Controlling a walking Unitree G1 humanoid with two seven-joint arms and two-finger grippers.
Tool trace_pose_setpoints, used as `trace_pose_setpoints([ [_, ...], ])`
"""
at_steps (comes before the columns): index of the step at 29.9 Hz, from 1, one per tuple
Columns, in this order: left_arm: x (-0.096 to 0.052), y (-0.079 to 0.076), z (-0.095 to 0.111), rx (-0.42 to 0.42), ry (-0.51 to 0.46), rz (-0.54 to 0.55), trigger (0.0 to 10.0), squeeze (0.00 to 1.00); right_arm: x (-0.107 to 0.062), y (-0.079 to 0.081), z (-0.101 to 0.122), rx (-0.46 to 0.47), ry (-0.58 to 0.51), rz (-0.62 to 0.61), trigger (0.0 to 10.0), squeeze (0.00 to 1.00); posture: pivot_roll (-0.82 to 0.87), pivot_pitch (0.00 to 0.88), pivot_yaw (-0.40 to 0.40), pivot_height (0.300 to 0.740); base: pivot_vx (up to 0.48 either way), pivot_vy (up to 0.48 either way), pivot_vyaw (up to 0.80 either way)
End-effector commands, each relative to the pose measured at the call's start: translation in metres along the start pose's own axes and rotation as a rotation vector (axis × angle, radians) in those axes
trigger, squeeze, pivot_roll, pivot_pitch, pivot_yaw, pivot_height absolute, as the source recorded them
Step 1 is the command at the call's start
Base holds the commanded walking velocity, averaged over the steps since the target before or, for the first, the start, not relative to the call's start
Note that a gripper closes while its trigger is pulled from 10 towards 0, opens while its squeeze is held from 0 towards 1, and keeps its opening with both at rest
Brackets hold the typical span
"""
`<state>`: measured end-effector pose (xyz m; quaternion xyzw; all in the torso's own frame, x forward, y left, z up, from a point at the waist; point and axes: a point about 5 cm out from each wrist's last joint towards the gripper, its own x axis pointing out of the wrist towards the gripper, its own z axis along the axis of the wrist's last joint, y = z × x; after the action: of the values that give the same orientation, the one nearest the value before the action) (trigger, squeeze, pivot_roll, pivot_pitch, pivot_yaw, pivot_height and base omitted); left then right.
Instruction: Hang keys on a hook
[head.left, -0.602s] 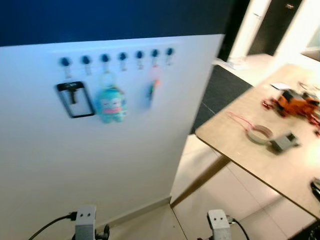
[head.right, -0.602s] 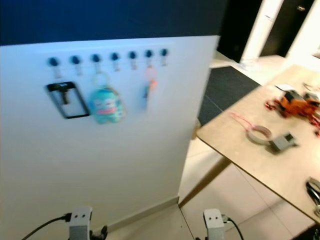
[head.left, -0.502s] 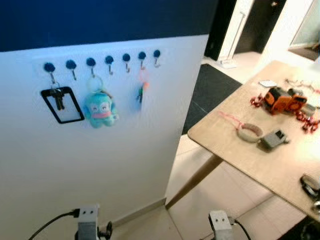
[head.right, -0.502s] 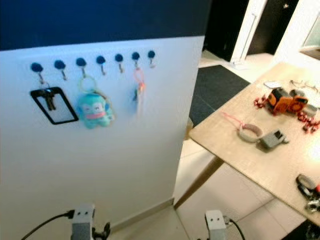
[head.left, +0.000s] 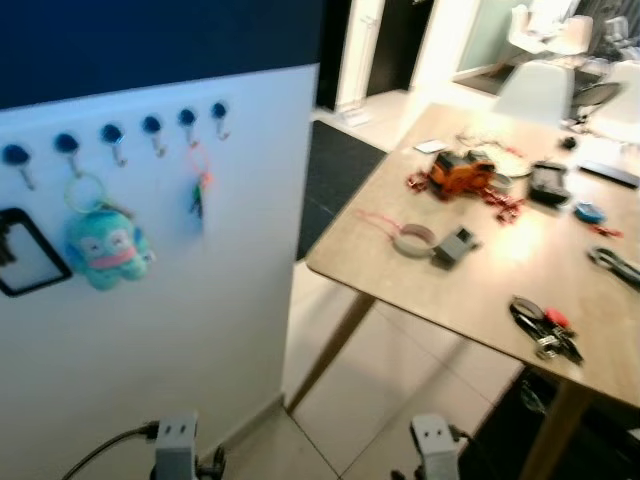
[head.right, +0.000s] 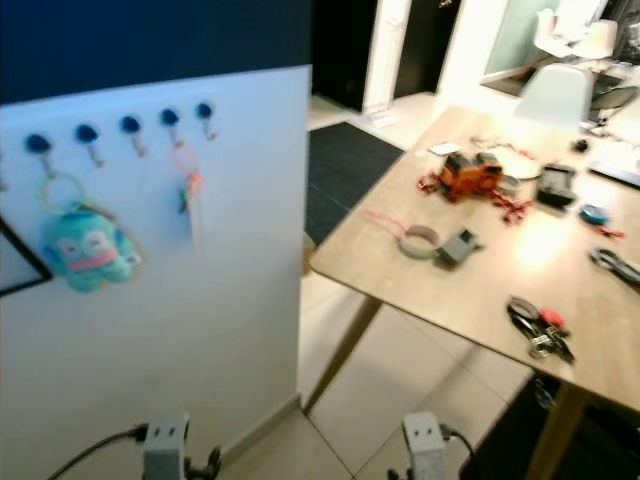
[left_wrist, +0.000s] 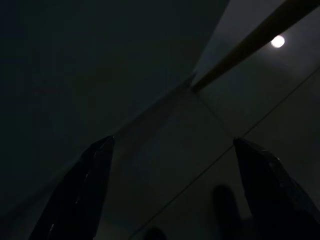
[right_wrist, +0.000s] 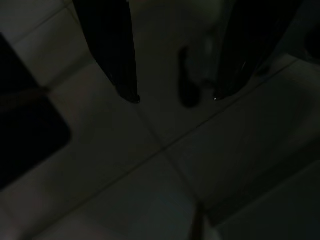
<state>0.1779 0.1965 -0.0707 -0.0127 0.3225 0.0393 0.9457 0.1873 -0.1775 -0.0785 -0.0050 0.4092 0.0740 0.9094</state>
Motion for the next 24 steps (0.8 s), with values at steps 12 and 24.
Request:
trace_pose_setpoints([
  [12, -0.0059, -0.0008, -0.0119, -0.017, 0.026, 0.015, 10.0, 0.00, 0.0007, 0.0040, -0.0011, -0.029, 0.020, 0.034, 10.0, 0.00, 0.07, 0.035, -0.074, 0.740, 0.000, 0.000, -0.80],
  [24, -0.0059, 0.0009, -0.0116, -0.026, 0.023, 0.028, 10.0, 0.00, 0.0021, 0.0076, 0.0005, -0.041, 0.024, 0.049, 10.0, 0.00, 0.07, 0.043, -0.079, 0.740, 0.000, 0.000, -0.80],
])
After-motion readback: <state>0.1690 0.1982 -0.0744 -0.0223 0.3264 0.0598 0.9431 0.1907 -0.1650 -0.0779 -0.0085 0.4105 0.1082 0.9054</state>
